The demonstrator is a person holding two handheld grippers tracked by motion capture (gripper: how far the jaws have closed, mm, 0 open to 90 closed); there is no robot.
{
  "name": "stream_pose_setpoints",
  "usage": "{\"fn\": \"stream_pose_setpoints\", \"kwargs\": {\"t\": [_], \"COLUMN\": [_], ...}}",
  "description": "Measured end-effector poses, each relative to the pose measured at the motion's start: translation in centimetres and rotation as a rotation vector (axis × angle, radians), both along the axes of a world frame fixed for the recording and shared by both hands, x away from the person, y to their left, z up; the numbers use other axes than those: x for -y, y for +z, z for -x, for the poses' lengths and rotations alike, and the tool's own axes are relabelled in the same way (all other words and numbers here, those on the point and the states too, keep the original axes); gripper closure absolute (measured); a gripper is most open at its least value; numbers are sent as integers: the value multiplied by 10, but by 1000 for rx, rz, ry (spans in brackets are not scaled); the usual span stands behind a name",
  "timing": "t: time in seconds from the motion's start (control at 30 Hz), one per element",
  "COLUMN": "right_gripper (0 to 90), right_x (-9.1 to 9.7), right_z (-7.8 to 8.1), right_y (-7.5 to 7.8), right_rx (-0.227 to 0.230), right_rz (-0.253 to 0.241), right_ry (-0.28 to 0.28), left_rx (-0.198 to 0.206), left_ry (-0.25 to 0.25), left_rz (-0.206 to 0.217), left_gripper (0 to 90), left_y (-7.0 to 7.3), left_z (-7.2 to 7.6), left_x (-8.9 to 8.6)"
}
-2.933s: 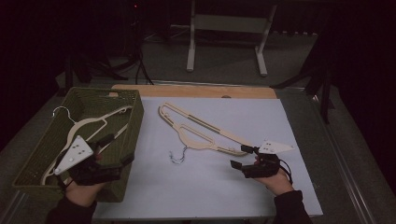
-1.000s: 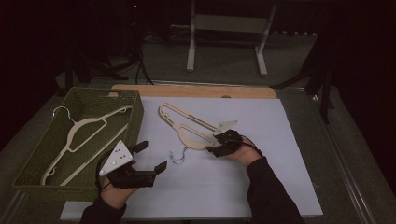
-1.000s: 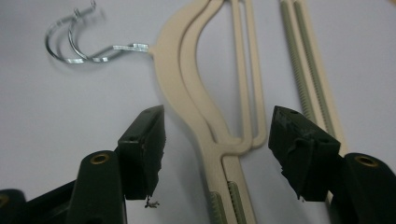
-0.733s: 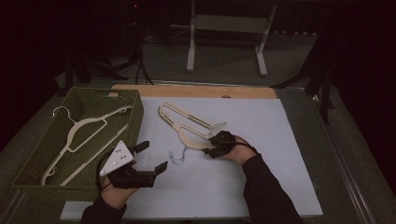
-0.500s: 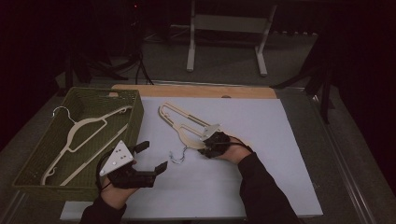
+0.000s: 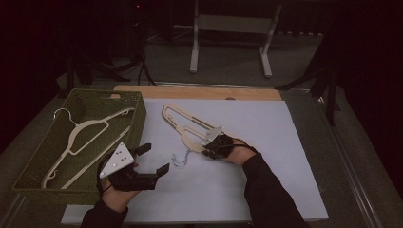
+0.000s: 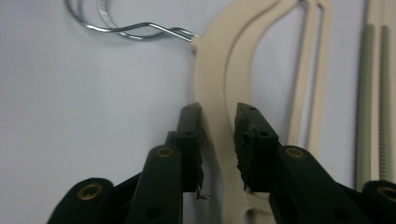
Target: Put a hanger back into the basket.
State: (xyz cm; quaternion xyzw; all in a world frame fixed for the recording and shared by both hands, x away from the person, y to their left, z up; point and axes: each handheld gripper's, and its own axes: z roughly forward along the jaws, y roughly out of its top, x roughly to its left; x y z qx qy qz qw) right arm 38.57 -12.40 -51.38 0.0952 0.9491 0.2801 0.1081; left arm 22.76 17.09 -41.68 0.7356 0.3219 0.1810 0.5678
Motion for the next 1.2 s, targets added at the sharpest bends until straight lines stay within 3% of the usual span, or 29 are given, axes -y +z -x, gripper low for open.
{"fn": "stream_pose_setpoints", "kwargs": {"t": [0.13,0.17,0.2,0.27,0.4,0.43,0.5,0.57,0.67,0.73,0.83,1.13,1.17,1.2], "right_gripper": [760,900,897,812,670,670,569,547,526,534,566,636,670,776], "right_x": [1,2,7,10,19,19,28,33,40,42,46,35,33,31], "right_z": [4,5,8,10,14,14,18,26,34,37,39,30,29,28], "right_y": [3,4,11,12,16,16,18,17,13,7,2,3,3,3], "right_rx": [-7,-16,-27,-9,15,15,-29,-25,-47,-53,-97,-161,-178,-184], "right_rz": [-5,-12,-40,-8,-17,-17,-15,21,35,56,25,24,23,21], "right_ry": [29,41,58,37,-32,-32,-75,-99,-149,-184,-228,-246,-250,-257], "left_rx": [0,0,0,0,6,6,7,4,6,12,14,8,8,6], "left_ry": [2,2,2,0,6,6,10,10,9,7,6,7,9,11], "left_rz": [1,4,3,1,0,0,1,6,4,2,2,3,8,14], "left_gripper": [121,121,121,121,121,121,121,121,121,121,121,121,121,121], "left_y": [0,0,0,0,2,2,2,2,2,3,4,2,3,3], "left_z": [0,0,0,1,1,1,1,1,1,2,3,1,1,0], "left_x": [0,0,0,0,-2,-2,-3,-3,-2,-1,-1,-1,-2,-3]}}
